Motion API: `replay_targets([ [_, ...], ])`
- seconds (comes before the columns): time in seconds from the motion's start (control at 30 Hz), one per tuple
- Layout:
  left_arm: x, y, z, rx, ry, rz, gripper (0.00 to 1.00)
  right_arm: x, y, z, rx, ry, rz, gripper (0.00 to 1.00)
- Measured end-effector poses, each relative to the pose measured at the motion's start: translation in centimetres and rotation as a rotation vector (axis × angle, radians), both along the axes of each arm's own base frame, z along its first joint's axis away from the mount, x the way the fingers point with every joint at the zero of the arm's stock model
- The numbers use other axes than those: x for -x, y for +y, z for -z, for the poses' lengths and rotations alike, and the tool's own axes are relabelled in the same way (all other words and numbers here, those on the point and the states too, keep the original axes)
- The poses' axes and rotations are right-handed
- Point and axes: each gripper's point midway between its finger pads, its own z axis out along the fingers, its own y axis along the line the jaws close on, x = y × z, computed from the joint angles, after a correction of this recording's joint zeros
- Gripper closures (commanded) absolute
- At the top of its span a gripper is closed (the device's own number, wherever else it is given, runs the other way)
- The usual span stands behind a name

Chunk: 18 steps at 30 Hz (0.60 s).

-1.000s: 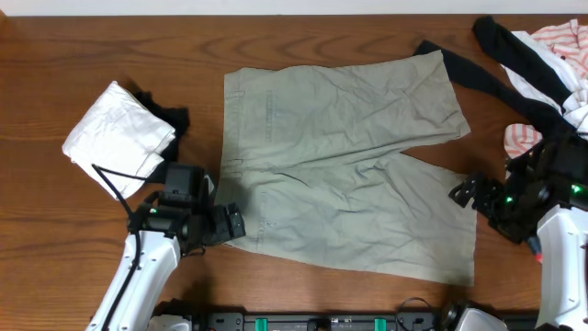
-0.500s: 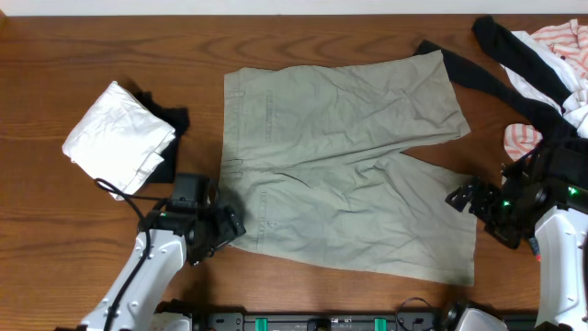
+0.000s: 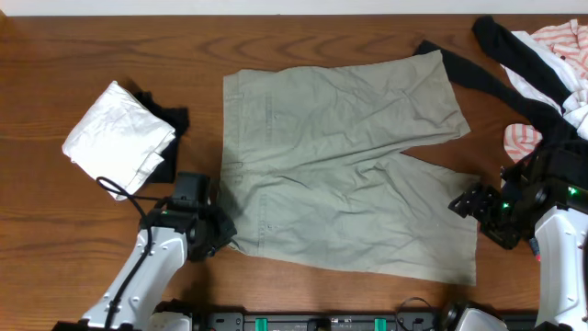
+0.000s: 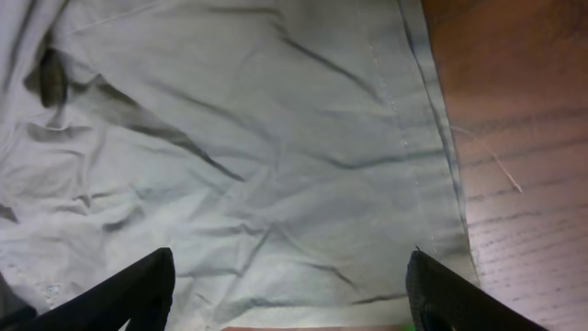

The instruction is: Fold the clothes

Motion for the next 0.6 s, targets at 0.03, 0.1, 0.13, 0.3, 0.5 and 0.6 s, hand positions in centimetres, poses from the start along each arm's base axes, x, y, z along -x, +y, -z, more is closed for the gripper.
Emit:
replay_targets([
  [0.03,0.1,0.0,-0.1,0.0,0.0,0.003,0.94,0.2,-0.1,0.1,0.007,0.013,0.006,0.15],
  [0.1,0.1,0.1,-0.5,-0.001,-0.015,0.006,0.94,0.6,-0.3,0.4,0.02,0.032,0.022,0.12],
  [0.13,0.0,0.1,-0.7,-0.002,-0.023,0.006,0.94,0.8,-0.4,0.6,0.024,0.044,0.029,0.12],
  [0.3,-0.5,0.2,-1.5,-0.009,-0.073,0.004,0.94,2.6,-0.1,2.5,0.021,0.115,0.069,0.07],
  [0.5,-0.6,0.2,-1.6,-0.009,-0.082,0.003,0.94,3.9,0.3,4.4,0.005,0.165,0.14,0.03],
  [0.6,-0.9,0.2,-1.7,-0.007,-0.094,0.003,0.94,4.3,0.0,5.3,0.028,0.182,0.182,0.01],
])
